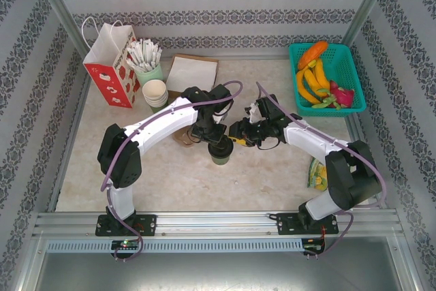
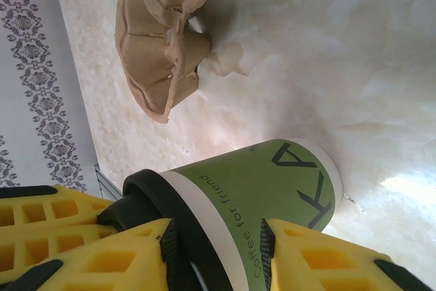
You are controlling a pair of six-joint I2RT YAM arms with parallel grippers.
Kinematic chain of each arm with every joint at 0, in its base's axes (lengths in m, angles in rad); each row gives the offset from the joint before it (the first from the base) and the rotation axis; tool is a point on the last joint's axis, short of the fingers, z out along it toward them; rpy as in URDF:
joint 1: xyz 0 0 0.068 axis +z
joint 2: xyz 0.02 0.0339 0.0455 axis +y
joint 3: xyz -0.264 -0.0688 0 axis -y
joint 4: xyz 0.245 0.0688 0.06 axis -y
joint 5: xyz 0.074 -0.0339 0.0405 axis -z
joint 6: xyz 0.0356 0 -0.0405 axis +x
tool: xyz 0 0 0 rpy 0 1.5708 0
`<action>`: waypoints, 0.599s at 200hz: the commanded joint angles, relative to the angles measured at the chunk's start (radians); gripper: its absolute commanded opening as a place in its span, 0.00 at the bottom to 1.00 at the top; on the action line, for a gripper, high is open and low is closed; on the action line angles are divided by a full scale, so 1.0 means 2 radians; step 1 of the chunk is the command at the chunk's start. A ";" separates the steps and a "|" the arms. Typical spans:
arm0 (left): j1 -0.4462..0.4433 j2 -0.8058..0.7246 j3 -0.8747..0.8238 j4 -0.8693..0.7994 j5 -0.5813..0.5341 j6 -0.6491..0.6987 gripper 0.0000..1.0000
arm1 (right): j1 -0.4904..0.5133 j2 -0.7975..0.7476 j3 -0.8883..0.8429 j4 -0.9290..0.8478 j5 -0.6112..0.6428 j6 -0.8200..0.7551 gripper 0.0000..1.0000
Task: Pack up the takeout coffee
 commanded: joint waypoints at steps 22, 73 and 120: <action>-0.006 0.021 -0.015 -0.010 -0.004 -0.004 0.00 | 0.012 0.014 -0.036 -0.055 0.020 -0.025 0.38; 0.001 0.044 -0.084 0.009 0.031 -0.036 0.00 | 0.022 0.089 -0.084 -0.104 0.082 -0.064 0.35; 0.008 0.035 -0.111 0.013 0.027 -0.044 0.00 | 0.032 0.060 -0.060 -0.081 0.057 -0.054 0.37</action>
